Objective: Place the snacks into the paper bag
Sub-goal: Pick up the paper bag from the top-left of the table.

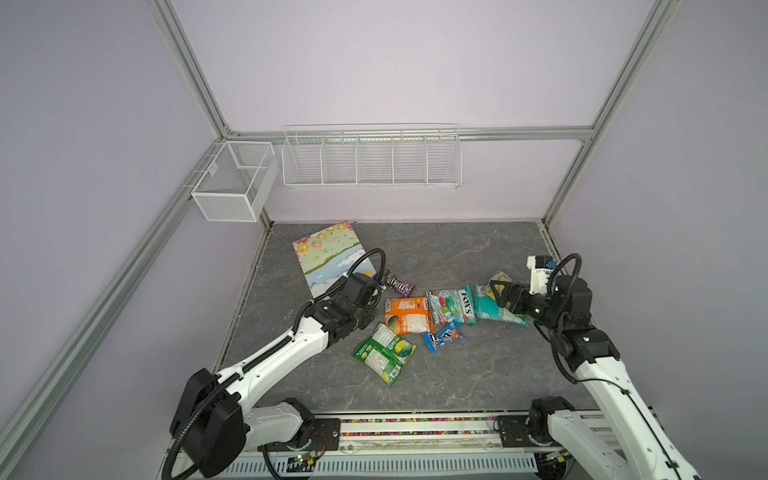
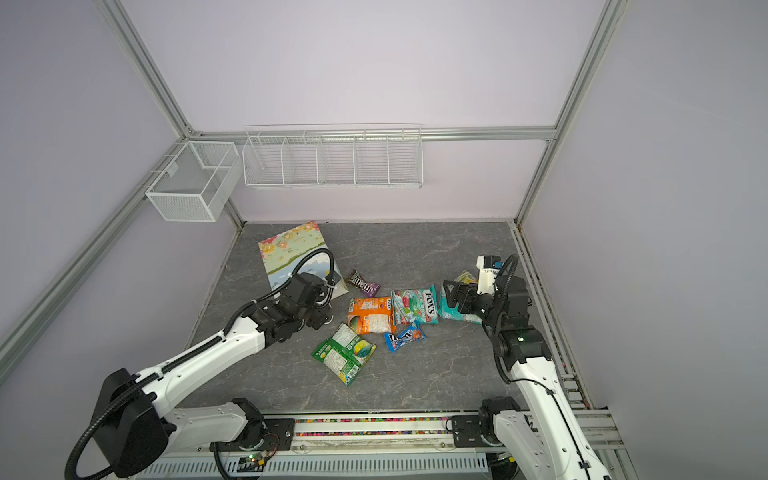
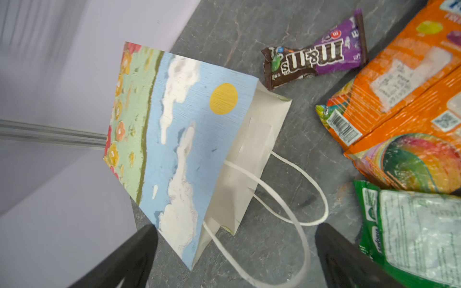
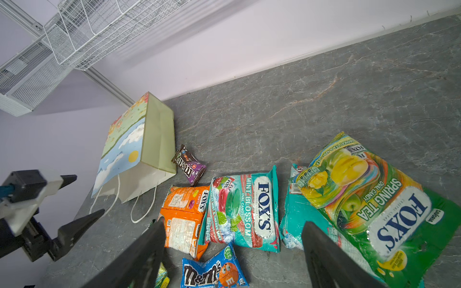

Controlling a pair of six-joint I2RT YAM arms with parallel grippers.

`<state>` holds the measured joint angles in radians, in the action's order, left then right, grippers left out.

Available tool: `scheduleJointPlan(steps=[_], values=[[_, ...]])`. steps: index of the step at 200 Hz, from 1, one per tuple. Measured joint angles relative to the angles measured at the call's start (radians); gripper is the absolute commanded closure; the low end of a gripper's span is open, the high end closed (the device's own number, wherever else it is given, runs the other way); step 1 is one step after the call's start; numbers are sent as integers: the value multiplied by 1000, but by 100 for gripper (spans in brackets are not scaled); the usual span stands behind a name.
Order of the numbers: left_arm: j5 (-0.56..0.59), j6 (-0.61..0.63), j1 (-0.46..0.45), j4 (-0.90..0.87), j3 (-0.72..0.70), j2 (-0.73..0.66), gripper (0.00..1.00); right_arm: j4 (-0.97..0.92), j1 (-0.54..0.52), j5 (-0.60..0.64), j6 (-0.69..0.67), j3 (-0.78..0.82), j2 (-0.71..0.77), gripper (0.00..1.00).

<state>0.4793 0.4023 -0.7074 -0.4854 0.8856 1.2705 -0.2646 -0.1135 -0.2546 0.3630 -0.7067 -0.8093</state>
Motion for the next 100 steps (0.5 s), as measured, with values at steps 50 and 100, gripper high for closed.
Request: scheduleJointPlan(steps=[50,100], values=[[76,34,-14,33,-2,90,1,-1,0,6,-4,19,27,12],[246,76,-21,156,-4,290,1,3,0,8,-3,36,27,12]])
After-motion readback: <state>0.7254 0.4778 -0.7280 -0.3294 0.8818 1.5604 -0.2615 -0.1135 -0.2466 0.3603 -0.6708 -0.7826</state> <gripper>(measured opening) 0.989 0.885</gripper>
